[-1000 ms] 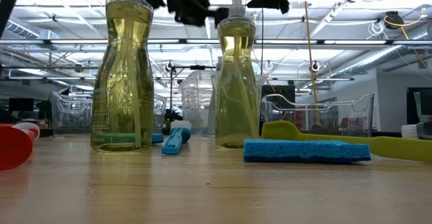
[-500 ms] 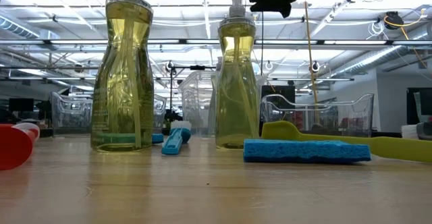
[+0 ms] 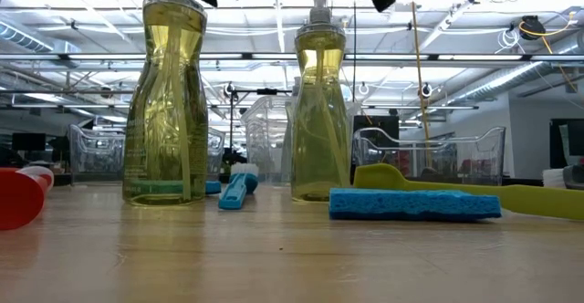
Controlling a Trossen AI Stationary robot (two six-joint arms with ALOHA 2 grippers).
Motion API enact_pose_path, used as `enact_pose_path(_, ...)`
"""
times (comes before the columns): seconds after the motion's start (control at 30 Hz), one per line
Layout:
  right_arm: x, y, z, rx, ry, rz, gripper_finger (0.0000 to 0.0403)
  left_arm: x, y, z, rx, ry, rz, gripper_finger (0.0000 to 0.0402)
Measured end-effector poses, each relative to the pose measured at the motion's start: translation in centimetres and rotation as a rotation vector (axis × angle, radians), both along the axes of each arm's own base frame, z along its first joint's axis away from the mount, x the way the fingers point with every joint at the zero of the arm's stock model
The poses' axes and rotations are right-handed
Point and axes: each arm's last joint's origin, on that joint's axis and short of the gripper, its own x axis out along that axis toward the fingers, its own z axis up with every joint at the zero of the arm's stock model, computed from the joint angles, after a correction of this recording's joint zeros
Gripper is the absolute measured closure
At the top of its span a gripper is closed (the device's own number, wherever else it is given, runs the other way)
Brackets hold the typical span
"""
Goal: Pick & Place Kitchen Sink Supplies
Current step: Put the yellow soap dispenser into the white bin
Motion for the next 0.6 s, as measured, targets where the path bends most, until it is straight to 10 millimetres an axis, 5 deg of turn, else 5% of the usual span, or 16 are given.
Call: enact_pose_path(0.6,1.8,0.9,-4.7,0.053,-0.172,-0.130,0.0132,-0.3,-0.1,-0.1,-0.032,0.004,-0.015,0.0072)
